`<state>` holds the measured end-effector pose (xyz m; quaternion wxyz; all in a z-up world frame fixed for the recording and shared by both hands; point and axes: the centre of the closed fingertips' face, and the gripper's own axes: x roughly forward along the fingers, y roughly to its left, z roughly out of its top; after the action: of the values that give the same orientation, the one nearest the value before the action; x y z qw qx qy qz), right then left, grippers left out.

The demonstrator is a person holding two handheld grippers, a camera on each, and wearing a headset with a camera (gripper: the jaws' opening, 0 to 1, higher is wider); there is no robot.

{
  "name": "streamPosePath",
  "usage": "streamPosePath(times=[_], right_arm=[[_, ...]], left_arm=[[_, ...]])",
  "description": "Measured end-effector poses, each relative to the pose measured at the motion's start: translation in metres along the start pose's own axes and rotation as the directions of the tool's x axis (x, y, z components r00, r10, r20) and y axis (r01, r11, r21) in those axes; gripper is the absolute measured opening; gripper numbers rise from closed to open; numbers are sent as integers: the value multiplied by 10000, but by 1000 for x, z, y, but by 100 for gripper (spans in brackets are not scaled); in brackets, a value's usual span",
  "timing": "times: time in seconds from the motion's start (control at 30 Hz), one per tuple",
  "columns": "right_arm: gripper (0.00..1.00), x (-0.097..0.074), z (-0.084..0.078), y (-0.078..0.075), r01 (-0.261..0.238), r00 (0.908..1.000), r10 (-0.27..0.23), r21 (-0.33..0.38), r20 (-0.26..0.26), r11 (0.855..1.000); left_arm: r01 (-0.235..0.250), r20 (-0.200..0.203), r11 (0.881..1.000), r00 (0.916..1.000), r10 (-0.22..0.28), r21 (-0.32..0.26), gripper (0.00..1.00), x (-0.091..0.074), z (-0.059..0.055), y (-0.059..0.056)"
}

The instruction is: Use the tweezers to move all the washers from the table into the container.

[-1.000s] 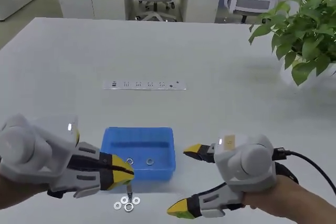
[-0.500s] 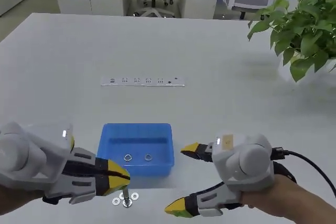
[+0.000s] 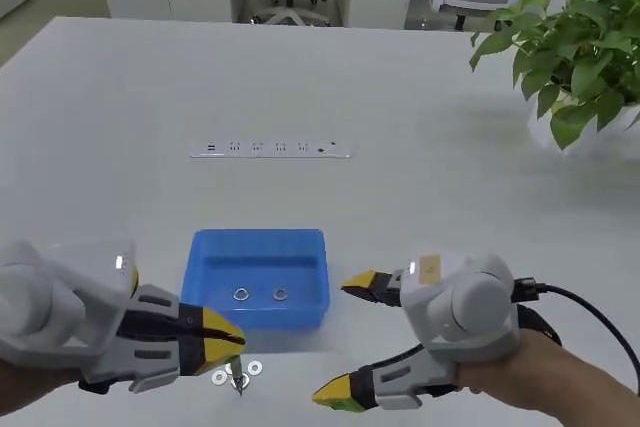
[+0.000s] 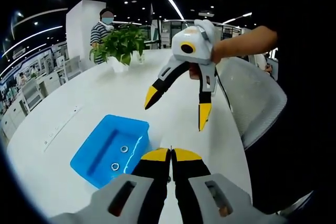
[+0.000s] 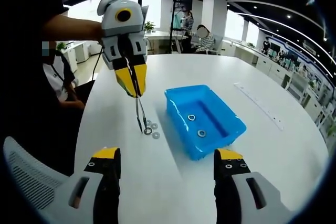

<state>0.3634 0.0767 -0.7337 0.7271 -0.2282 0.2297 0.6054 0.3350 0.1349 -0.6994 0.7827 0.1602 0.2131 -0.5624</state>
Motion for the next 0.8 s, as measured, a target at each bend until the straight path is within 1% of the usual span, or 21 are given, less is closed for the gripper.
streamPosePath(times=[0.23,0.4,0.57,0.67,0.73,0.8], right_arm=[[70,3,4,6,-214,9997,215,-148,67,9997],[67,11,6,12,-503,9987,507,-405,89,9979],[59,20,12,20,-868,9960,882,-728,165,9936],[55,27,16,25,-1107,9935,1130,-1045,166,9883],[53,30,19,27,-1206,9921,1239,-1164,215,9859],[49,33,22,28,-1257,9911,1302,-1250,284,9842]], left_arm=[[101,-22,9999,9999,-100,76,5,-2,-1,-1],[194,-101,9997,9998,-192,163,5,-4,-3,-1],[162,-112,9998,9998,-161,124,5,-4,-3,0],[73,-127,10000,9999,-72,62,5,-5,-3,2],[45,-144,10000,9999,-44,42,5,-5,-4,3],[31,-157,10000,9999,-31,7,5,-5,-4,3]])
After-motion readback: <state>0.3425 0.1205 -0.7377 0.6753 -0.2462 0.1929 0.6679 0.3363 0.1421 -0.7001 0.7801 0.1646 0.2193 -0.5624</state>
